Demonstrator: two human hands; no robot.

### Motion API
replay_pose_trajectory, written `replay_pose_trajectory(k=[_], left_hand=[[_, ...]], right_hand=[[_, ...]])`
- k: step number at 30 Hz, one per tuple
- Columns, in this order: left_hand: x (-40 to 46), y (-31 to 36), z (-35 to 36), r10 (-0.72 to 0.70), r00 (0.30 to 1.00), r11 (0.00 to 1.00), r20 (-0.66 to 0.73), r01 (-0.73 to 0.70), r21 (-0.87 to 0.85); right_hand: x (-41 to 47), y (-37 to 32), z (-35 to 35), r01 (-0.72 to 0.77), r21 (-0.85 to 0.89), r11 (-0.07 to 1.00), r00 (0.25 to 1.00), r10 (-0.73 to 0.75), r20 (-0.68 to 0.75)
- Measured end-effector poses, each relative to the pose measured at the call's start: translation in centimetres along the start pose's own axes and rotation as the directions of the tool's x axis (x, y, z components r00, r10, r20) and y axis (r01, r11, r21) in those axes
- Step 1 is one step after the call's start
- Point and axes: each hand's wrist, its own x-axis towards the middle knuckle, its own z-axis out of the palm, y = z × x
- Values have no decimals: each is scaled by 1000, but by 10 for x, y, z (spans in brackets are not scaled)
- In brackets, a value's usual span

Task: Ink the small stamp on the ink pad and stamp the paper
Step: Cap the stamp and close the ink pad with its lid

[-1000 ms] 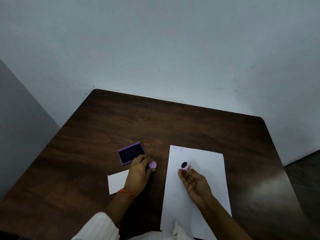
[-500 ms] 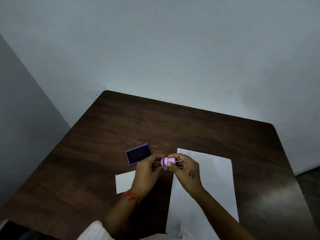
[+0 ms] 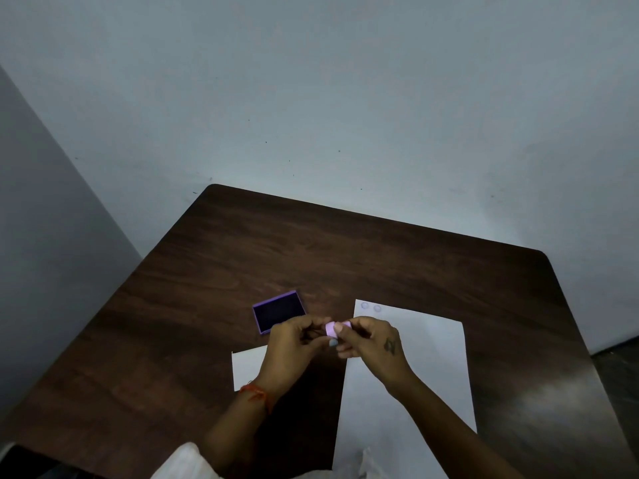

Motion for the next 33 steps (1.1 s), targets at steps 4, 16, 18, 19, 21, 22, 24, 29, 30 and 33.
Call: replay_pose_trajectory(k=[4,16,18,19,21,22,24,29,30,33], left_hand=[[3,-3,-4,-37,999,999,11,37,-1],[1,-11,0,-75,996,997,37,76,-23],[-1,-11,1,-74,997,997,38,75,-35],[-1,-11,1,-72,997,997,37,73,-37],[-1,-10,2,-75,997,996,37,76,-40],[-1,-10,1,-79,996,996,37,80,-42],[0,-9,0,-86,996,995,36,88,-45],[-2,-9,0,-61,997,997,40,63,-38],[-3,-9,0,-59,997,997,44,61,-45],[-2,-9,0,-48,999,999,19,48,-24]], right_hand=[[-2,1,-3,-39,146,988,999,34,37],[-3,4,-11,-45,167,985,994,28,104],[-4,4,-10,-37,168,985,995,21,99],[-3,4,-9,-57,176,983,995,41,95],[-2,6,-9,-105,181,978,992,90,88],[-1,6,-8,-122,179,976,990,107,92],[-1,6,-7,-118,212,970,990,97,105],[-1,9,-5,-89,212,973,992,68,102],[-1,9,-4,-109,221,969,991,87,106],[0,10,-2,-144,255,956,986,117,119]])
